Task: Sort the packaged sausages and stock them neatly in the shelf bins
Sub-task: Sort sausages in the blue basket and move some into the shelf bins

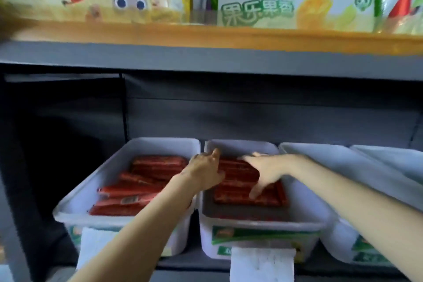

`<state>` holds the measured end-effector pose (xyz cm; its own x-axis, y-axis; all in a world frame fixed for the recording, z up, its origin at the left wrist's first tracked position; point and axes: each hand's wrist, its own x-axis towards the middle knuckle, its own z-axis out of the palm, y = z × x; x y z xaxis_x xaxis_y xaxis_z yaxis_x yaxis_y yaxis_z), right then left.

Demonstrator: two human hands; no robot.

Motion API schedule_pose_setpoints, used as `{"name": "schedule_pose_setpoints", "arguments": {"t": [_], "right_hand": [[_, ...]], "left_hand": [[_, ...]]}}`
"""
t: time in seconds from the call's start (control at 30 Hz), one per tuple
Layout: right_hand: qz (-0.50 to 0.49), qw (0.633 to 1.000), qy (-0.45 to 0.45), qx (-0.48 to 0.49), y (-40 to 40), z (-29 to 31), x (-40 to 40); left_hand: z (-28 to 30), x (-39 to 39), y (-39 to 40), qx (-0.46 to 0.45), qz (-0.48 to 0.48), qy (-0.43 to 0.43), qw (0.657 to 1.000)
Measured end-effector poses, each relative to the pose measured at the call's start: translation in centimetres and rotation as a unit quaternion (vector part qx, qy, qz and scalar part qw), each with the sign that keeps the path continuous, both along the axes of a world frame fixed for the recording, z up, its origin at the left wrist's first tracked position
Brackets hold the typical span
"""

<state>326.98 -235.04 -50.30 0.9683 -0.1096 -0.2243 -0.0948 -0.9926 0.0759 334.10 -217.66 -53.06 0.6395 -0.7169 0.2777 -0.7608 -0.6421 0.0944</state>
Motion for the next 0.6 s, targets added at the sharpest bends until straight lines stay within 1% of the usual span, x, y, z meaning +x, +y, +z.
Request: {"name": "schedule_pose_setpoints", "arguments": {"t": [0.1, 0.2, 0.23, 0.33, 0.43, 0.5, 0.6], "right_hand": [[-0.012, 0.998, 0.058, -0.004, -1.2, -0.7, 3.4], [-0.035, 0.997, 0.066, -0.013, -2.9, -1.5, 6.2], [-0.039, 0.997, 0.061, -0.003, -3.7, -2.0, 7.2], [-0.015, 0.998, 0.059, -0.008, -3.5, -2.1, 7.8], [-0.044, 0.996, 0.083, -0.007, -2.1, -1.5, 6.7], [-0.061, 0.996, 0.063, 0.022, -1.7, -1.8, 6.2], [-0.059, 0.996, -0.012, 0.067, -1.2, -3.2, 4.6]], "left_hand": [[-0.3, 0.2, -0.2, 0.022, -0.021, -0.018, 0.999], [-0.6, 0.6, -0.1, -0.001, -0.038, -0.017, 0.999], [-0.8, 0.6, -0.1, -0.007, -0.044, -0.010, 0.999], [-0.9, 1.0, -0.1, -0.044, -0.060, 0.016, 0.997], [-0.8, 1.1, -0.1, -0.043, -0.056, 0.032, 0.997], [-0.7, 0.8, 0.0, -0.027, -0.042, 0.049, 0.998], [-0.5, 0.6, 0.0, -0.034, -0.015, 0.077, 0.996]]}}
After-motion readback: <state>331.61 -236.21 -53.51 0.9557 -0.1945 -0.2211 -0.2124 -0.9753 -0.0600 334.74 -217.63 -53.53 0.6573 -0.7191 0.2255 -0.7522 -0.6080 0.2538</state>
